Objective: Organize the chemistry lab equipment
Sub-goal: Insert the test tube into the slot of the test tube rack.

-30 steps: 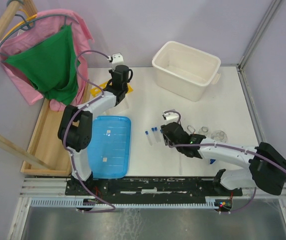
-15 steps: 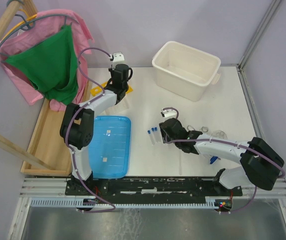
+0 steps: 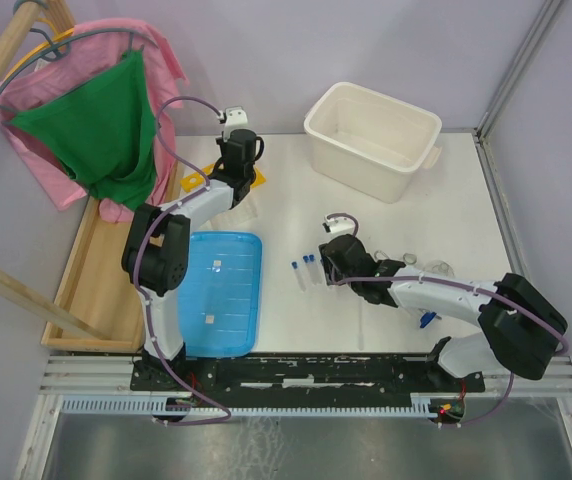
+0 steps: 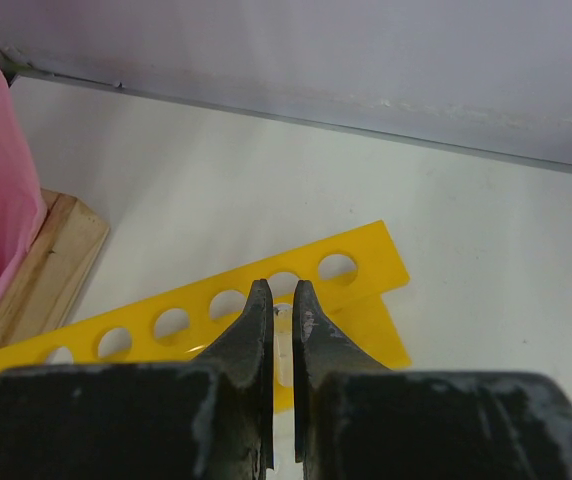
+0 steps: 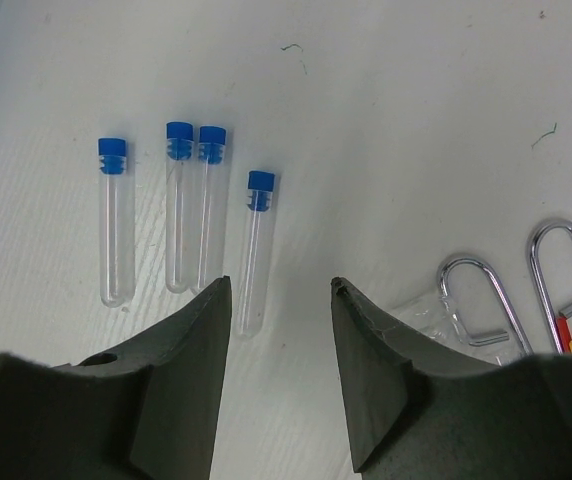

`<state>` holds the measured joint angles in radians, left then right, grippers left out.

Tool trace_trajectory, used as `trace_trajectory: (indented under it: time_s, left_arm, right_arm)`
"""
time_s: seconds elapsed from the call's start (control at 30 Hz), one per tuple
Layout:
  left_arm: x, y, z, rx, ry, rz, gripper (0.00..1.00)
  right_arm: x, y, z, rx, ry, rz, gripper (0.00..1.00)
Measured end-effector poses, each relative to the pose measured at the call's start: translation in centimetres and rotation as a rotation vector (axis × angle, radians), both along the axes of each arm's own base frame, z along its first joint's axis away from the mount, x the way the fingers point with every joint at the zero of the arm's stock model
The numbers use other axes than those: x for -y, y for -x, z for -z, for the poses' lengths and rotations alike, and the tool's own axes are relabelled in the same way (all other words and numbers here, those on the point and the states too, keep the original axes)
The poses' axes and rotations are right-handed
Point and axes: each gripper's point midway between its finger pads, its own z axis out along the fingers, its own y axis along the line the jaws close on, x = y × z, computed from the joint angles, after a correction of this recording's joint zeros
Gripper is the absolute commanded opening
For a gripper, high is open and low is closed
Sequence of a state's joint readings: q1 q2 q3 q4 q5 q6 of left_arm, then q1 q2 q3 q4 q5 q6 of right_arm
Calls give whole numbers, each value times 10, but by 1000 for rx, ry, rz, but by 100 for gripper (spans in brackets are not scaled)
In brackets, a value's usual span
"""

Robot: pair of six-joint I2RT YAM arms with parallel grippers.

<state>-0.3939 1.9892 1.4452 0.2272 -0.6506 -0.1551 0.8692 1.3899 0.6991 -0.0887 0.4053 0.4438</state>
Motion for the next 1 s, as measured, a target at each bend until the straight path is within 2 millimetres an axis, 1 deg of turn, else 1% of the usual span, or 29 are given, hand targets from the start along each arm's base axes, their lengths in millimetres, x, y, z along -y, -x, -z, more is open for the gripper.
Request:
trace_trajectory:
  time_s: [0.3,0.9,1.0]
  left_arm:
    - [1,-1,-1,5,5,6,3]
    - [8,-4,-3,15,21,40,3]
    - [10,-5,1,14,24,48,3]
  right_arm:
    - [-1,0,5,-15,-2,-5,52]
    - [-3,-2,8,-23,-9,-8,52]
    - [-3,-2,8,-22,-9,-7,52]
